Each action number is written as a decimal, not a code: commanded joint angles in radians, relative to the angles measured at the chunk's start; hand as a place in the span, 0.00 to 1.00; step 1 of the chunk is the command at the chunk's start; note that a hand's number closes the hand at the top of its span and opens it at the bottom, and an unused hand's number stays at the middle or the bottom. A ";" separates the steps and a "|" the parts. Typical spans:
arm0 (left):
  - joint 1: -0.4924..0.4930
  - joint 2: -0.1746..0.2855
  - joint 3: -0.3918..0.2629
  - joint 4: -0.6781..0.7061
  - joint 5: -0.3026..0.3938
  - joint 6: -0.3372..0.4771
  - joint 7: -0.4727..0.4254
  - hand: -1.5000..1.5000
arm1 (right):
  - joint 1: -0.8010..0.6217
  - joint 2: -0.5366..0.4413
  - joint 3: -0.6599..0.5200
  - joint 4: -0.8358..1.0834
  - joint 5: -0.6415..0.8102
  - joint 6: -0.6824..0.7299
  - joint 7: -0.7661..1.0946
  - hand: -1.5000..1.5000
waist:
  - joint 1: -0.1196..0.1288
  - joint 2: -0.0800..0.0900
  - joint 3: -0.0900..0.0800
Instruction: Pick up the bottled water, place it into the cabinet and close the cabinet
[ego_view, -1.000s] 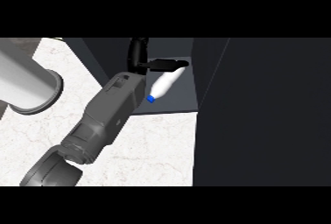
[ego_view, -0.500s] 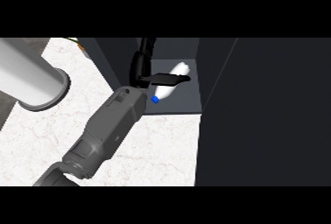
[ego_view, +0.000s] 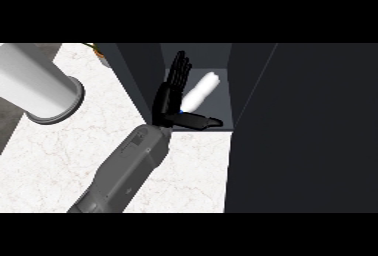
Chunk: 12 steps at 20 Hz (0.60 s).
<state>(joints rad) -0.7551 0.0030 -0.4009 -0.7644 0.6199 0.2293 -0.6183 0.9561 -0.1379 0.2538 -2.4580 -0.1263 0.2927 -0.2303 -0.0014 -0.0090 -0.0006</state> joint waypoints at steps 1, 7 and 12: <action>0.098 0.004 -0.043 -0.165 -0.010 -0.020 0.050 0.00 | 0.048 -0.031 -0.038 -0.142 -0.038 -0.006 0.062 0.00 | 0.006 0.000 0.000; 0.358 0.061 -0.153 -0.481 -0.039 -0.015 0.077 0.00 | 0.013 -0.038 -0.008 -0.111 0.041 -0.002 0.047 0.00 | 0.023 0.000 0.000; 0.435 0.123 -0.167 -0.584 -0.032 -0.038 0.140 1.00 | 0.041 -0.143 -0.006 -0.161 0.065 0.103 0.019 1.00 | 0.008 0.001 0.000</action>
<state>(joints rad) -0.3996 0.0895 -0.5397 -1.2529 0.5870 0.2042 -0.5163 0.9790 -0.2142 0.2592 -2.4753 -0.0914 0.3536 -0.2585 0.0071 -0.0093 -0.0003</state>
